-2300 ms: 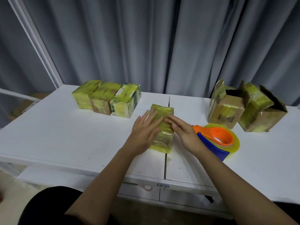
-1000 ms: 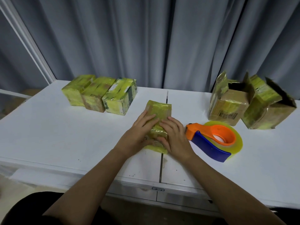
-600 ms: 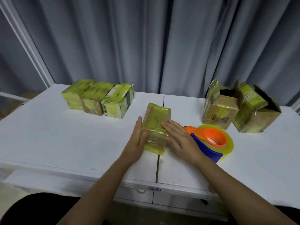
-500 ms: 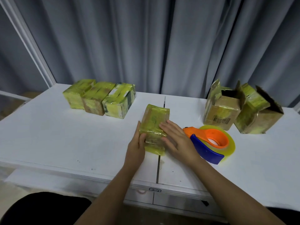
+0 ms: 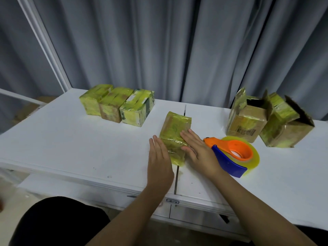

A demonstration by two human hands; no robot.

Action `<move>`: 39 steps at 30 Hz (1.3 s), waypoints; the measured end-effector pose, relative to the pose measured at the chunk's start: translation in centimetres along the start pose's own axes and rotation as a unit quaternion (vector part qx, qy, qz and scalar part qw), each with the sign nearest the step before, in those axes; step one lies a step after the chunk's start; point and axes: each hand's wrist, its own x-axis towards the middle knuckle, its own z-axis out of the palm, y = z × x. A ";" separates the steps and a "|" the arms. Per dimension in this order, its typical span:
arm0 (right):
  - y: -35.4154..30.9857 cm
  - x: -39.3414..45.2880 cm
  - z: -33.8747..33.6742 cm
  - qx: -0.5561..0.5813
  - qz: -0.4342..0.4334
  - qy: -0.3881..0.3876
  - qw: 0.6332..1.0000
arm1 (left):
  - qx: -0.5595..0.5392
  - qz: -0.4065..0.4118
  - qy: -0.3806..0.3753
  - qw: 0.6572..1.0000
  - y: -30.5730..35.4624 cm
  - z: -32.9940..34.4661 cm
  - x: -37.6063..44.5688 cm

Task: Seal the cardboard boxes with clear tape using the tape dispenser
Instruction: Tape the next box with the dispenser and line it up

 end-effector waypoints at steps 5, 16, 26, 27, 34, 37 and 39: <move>-0.4 0.2 -0.4 -0.003 -0.004 -0.010 1.000 | -0.127 0.038 0.023 0.991 -0.5 -2.3 -0.3; -1.3 0.3 -1.0 -0.009 0.029 -0.055 0.998 | -0.107 0.060 -0.043 0.992 1.4 0.8 -2.5; -3.7 0.6 -1.5 0.126 0.087 -0.118 0.981 | -0.363 -0.106 0.036 0.925 2.2 -3.5 0.3; -4.0 0.9 -1.5 0.165 0.103 -0.075 0.978 | -0.366 -0.109 0.033 0.924 1.8 -3.6 0.9; -3.3 5.2 -1.8 0.191 0.241 0.030 0.951 | -0.356 -0.083 -0.042 0.930 -2.2 -4.0 3.2; -3.2 6.1 -1.1 0.299 0.265 -0.023 0.916 | -0.347 -0.054 -0.075 0.933 -3.7 -4.2 3.7; -3.0 6.1 -0.4 0.341 0.269 -0.029 0.900 | -0.348 -0.051 -0.080 0.933 -4.6 -4.4 4.3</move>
